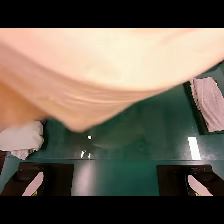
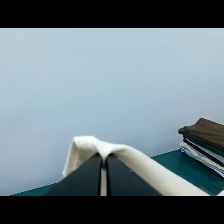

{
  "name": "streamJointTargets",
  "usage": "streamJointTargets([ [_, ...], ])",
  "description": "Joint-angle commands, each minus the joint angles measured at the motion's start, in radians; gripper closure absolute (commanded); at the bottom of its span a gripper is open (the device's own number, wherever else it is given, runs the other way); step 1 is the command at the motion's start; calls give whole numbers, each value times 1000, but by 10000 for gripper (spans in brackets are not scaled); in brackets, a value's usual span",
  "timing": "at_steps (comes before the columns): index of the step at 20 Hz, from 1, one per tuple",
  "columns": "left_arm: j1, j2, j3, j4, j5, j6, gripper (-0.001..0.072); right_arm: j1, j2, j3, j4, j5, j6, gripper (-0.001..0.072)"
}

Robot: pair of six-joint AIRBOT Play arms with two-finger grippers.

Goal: Fold the shirts.

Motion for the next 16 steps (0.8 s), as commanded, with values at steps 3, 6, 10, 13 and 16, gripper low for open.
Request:
streamJointTargets([
  [3,1,-163,21,95,-163,-31,682,0,-88,-4,-63,1,1,699],
  [6,0,-358,10,90,-301,-39,681,0,-249,-4,-61,40,1,699],
  [10,1,-594,-180,90,-302,-37,681,0,-532,-4,-56,133,-8,700],
  [13,1,-743,-323,94,-175,8,680,0,-734,-4,-50,124,-27,697],
  [16,2,-853,-339,103,-105,6,679,0,-855,-4,-50,90,-27,695],
])
